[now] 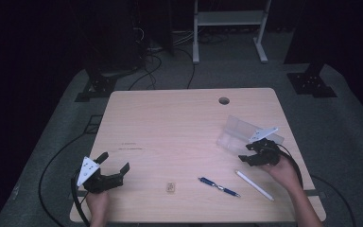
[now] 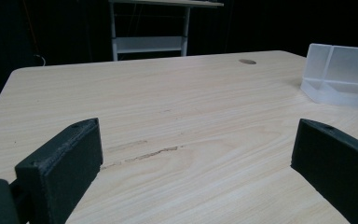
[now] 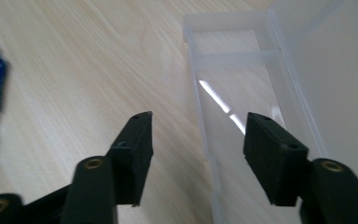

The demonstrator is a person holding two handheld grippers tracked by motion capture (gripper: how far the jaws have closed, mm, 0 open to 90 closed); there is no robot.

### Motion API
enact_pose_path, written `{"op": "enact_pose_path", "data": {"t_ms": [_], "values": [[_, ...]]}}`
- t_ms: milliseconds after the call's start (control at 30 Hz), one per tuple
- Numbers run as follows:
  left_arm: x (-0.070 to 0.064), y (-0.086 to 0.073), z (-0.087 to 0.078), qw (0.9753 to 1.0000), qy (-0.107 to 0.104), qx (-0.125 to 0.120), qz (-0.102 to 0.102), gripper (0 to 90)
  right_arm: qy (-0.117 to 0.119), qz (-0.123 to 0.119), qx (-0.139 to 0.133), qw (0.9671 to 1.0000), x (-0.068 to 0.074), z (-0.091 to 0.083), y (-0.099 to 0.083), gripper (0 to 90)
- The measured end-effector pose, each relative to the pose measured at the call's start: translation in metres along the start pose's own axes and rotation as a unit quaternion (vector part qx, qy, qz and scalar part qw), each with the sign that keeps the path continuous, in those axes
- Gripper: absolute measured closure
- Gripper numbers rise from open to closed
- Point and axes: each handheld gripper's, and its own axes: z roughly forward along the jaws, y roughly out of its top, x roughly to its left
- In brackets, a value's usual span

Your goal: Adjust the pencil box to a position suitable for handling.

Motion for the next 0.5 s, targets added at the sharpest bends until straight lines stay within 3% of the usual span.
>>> {"op": "enact_pose_path", "data": {"t_ms": [133, 367, 500], "values": [[0.0, 0.0, 0.001, 1.0, -0.001, 0.002, -0.002, 1.1, -0.006, 0.0, 0.027, 0.9996, -0.004, 0.009, -0.001, 47.1], [0.003, -0.002, 0.001, 0.9998, -0.004, 0.002, -0.018, 1.1, -0.001, 0.009, 0.04, 0.9992, -0.01, 0.013, -0.003, 53.9], [0.003, -0.002, 0.001, 0.9998, -0.003, 0.002, -0.02, 1.1, -0.001, -0.002, 0.048, 0.9988, -0.01, 0.014, -0.004, 61.6]]}}
